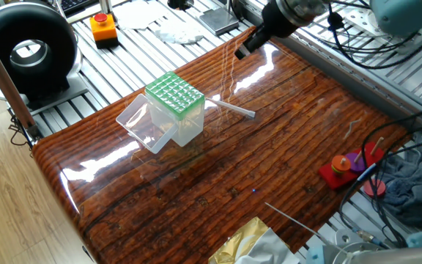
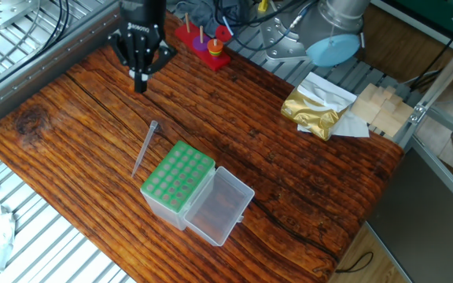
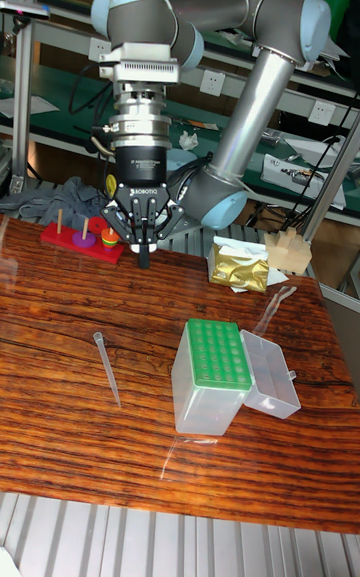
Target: Insert a large pipette tip into the holder for large pipette tips
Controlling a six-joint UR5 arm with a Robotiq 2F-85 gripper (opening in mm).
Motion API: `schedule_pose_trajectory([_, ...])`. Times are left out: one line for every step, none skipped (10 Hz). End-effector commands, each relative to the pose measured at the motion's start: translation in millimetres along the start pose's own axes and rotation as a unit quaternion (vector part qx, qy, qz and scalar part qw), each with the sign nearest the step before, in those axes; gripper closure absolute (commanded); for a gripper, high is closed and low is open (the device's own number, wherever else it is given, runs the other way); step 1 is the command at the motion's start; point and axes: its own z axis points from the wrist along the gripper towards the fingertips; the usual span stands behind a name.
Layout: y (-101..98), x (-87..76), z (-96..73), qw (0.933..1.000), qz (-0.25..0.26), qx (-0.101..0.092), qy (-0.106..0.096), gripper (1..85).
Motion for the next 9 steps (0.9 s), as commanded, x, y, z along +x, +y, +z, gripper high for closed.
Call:
schedule_pose_trajectory([0.0, 6.8, -3.8, 1.0, -0.003, -0.003, -0.002, 84.7])
schedule_pose_trajectory([0.7, 9.1, -3.8, 1.0, -0.003, -0.005, 0.002, 84.7])
schedule_pose_trajectory([3.2, 13.8, -3.9, 0.9999, -0.004, -0.01, 0.011, 84.7])
schedule_pose_trajectory([0.1, 22.7, -4.2, 0.9994, -0.017, -0.004, 0.028, 84.7])
schedule_pose_trajectory([-9.8, 31.8, -5.0, 0.998, -0.041, 0.014, 0.046, 84.7])
schedule_pose_trajectory([-8.7, 36.0, -5.4, 0.9979, -0.034, 0.012, 0.054, 84.7])
schedule_pose_trajectory([-7.7, 39.3, -5.7, 0.998, -0.014, 0.011, 0.061, 84.7])
schedule_pose_trajectory([-15.8, 42.6, -6.4, 0.9974, -0.005, 0.027, 0.067, 84.7])
schedule_pose_trajectory([-20.7, 45.3, -7.1, 0.9965, 0.021, 0.038, 0.071, 84.7])
